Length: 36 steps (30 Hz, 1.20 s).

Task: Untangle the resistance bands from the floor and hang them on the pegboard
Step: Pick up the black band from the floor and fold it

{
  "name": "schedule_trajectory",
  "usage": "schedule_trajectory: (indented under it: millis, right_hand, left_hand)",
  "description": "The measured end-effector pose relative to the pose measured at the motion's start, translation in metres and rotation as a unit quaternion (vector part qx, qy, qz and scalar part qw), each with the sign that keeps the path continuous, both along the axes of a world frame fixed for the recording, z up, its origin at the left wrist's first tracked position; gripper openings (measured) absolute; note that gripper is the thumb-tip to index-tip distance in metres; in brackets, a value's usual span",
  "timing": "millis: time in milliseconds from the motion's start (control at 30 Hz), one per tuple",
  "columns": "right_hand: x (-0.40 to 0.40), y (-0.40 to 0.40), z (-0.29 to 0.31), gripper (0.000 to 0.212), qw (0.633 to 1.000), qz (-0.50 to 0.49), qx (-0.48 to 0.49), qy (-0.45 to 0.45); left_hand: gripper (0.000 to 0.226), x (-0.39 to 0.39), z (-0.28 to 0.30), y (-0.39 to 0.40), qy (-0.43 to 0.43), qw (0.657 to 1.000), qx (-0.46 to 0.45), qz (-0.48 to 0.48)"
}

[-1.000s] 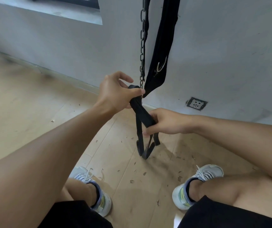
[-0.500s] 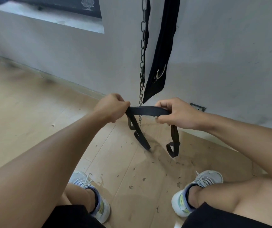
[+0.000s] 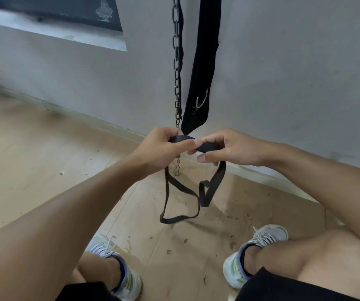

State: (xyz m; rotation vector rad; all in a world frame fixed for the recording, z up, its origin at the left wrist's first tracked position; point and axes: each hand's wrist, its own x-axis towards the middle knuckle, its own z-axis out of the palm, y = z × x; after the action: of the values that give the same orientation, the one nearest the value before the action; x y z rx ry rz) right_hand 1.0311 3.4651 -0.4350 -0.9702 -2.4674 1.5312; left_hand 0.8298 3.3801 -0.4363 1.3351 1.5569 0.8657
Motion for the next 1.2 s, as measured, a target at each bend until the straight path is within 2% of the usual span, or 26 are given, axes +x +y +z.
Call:
schedule_trajectory:
  millis: [100, 200, 333, 467, 600, 733, 900, 1000, 1200]
  right_hand:
    - [-0.001, 0.001, -0.011, 0.017, 0.998, 0.015, 0.036, -0.059]
    - [0.000, 0.006, -0.025, 0.012, 0.992, -0.017, 0.061, -0.107]
    - [0.008, 0.014, -0.030, 0.022, 0.992, -0.085, 0.054, -0.071]
    - [0.014, 0.015, -0.026, 0.020, 0.994, -0.106, -0.016, 0.015]
    - [0.006, 0.008, -0.022, 0.015, 0.997, -0.069, -0.011, 0.043]
    - [-0.001, 0.004, -0.023, 0.013, 0.997, -0.042, -0.025, 0.051]
    - [0.004, 0.011, -0.041, 0.027, 0.996, -0.061, -0.060, -0.017]
    - [0.006, 0.014, -0.055, 0.021, 0.993, -0.058, -0.072, -0.071]
    - [0.013, 0.017, -0.062, 0.026, 0.983, 0.014, -0.109, -0.146]
  left_hand:
    - [0.034, 0.007, 0.002, -0.001, -0.032, 0.998, 0.049, 0.038]
    - [0.035, 0.005, 0.005, 0.001, -0.054, 0.991, 0.065, 0.106]
    - [0.033, -0.015, 0.002, 0.008, 0.000, 0.989, 0.029, 0.143]
    - [0.038, -0.025, -0.004, 0.005, 0.029, 0.996, -0.013, 0.086]
    - [0.040, -0.010, -0.004, 0.000, 0.056, 0.998, 0.012, -0.020]
    - [0.029, 0.000, -0.004, -0.001, 0.119, 0.990, 0.077, -0.018]
    - [0.027, -0.002, -0.003, 0.000, 0.054, 0.989, 0.126, 0.047]
    - [0.022, -0.009, -0.002, 0.001, 0.055, 0.986, 0.128, 0.090]
    - [0.028, -0.024, -0.002, 0.007, 0.025, 0.972, 0.108, 0.208]
